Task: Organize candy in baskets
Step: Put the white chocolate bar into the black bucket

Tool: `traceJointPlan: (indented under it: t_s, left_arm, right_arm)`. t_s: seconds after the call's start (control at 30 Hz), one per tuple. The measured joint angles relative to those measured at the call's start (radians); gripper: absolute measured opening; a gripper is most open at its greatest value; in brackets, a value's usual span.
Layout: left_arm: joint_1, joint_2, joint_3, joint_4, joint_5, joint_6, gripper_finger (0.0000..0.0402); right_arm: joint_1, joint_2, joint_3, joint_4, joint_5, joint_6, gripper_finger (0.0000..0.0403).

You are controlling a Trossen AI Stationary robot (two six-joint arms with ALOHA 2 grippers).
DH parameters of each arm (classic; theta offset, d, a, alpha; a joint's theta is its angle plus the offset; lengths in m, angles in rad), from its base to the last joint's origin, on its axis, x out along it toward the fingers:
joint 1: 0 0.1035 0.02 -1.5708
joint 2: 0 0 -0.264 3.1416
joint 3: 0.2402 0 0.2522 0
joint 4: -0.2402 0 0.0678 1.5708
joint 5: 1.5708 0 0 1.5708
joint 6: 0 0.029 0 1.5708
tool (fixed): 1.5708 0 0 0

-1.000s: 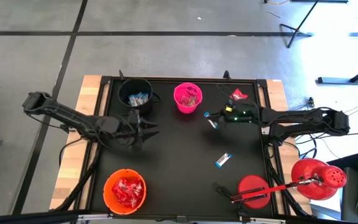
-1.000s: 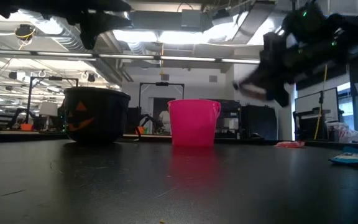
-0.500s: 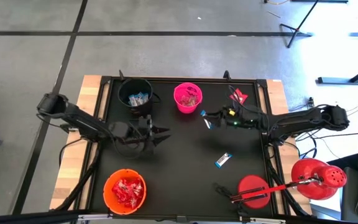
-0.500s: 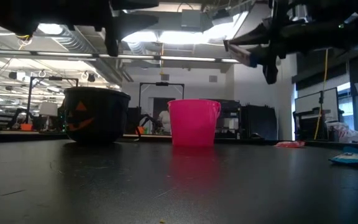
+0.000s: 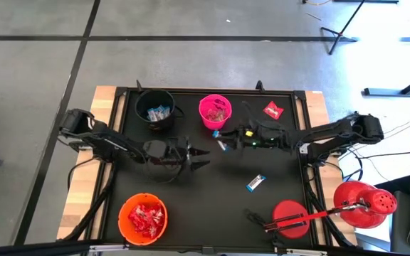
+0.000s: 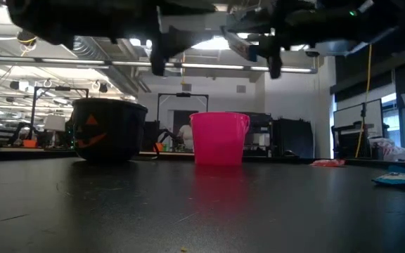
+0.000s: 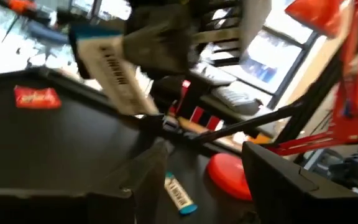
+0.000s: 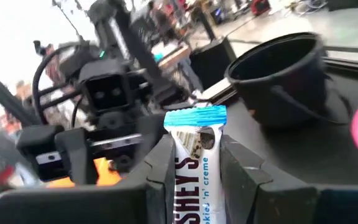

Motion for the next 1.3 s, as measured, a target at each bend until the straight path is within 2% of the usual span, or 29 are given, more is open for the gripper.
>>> traceJointPlan:
  t_s: [0.1, 0.23, 0.43, 0.67, 0.93, 1.2, 1.3]
  left_arm:
    - [0.017, 0.018, 0.019, -0.056, -0.005, -0.04, 0.0202]
    - [0.026, 0.022, 0.019, -0.079, -0.065, -0.079, 0.0203]
    - [0.025, 0.022, 0.019, -0.057, -0.083, -0.098, 0.0203]
    - [0.025, 0.022, 0.019, -0.035, -0.151, -0.1, 0.0203]
    - [0.026, 0.021, 0.025, -0.116, -0.259, -0.141, 0.0202]
    - [0.027, 0.021, 0.027, -0.151, -0.33, -0.168, 0.0199]
    - [0.026, 0.021, 0.027, -0.154, -0.342, -0.148, 0.0185]
  right_arm:
    - [0.024, 0.048, 0.086, -0.075, -0.001, -0.059, 0.0088]
    - [0.056, 0.081, 0.171, -0.161, 0.039, -0.114, 0.0088]
    - [0.089, 0.121, 0.223, -0.186, 0.161, -0.148, 0.0088]
    - [0.1, 0.199, 0.259, -0.187, 0.237, -0.147, 0.0088]
    - [0.099, 0.287, 0.327, -0.193, 0.253, -0.146, 0.0088]
    - [0.109, 0.302, 0.355, -0.194, 0.231, -0.144, 0.0088]
    - [0.112, 0.302, 0.356, -0.196, 0.244, -0.147, 0.0088]
